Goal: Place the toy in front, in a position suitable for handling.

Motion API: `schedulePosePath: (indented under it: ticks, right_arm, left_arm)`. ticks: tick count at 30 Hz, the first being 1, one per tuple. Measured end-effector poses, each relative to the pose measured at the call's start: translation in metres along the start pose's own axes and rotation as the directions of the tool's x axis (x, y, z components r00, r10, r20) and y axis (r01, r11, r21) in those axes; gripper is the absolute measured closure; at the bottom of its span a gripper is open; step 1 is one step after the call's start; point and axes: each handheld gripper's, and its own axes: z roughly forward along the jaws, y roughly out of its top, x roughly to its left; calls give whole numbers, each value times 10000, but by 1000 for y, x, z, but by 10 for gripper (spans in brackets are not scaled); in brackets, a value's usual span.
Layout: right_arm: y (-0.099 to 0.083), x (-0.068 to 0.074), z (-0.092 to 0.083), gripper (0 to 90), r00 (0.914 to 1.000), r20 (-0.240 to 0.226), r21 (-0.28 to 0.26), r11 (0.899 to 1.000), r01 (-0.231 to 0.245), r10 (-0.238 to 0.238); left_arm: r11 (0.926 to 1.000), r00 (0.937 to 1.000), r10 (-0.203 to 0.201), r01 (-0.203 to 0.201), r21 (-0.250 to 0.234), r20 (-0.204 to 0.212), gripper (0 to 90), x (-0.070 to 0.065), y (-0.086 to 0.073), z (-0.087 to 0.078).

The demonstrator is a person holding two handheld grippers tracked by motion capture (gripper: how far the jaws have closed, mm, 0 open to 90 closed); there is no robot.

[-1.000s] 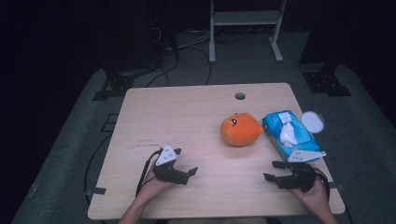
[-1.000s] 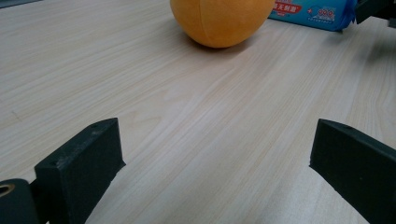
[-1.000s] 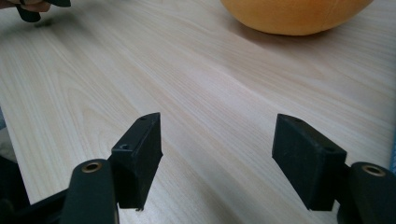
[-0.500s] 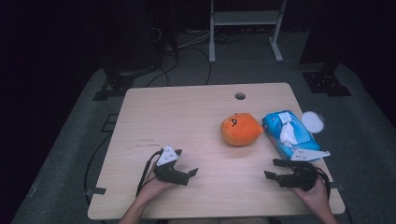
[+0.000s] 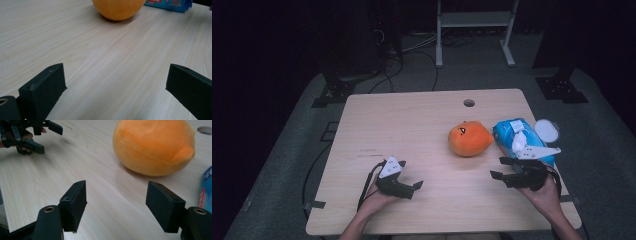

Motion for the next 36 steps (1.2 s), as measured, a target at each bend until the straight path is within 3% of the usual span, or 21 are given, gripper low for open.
schedulePosePath:
  ticks: [10, 20, 28, 36]
  right_arm:
    - [35, -7, 12, 315, 9994, -117, -289, 9991, 308, -312]
    - [76, -22, 37, 306, 9957, 371, -396, 9954, 869, -854]
    - [99, -40, 61, 293, 9958, 560, -292, 9968, 747, -730]
    - [102, -49, 84, 294, 9969, 615, -123, 9987, 504, -496]
  left_arm:
    - [10000, 10000, -66, 66, -58, -51, 20, 3, -1, -2]
    - [9999, 10000, -52, 52, -89, -41, 20, 2, -1, -3]
    - [10000, 10000, 12, -13, -87, -70, 20, 3, -2, -3]
    - [9998, 9999, -98, 96, -196, -71, 20, 3, -2, -5]
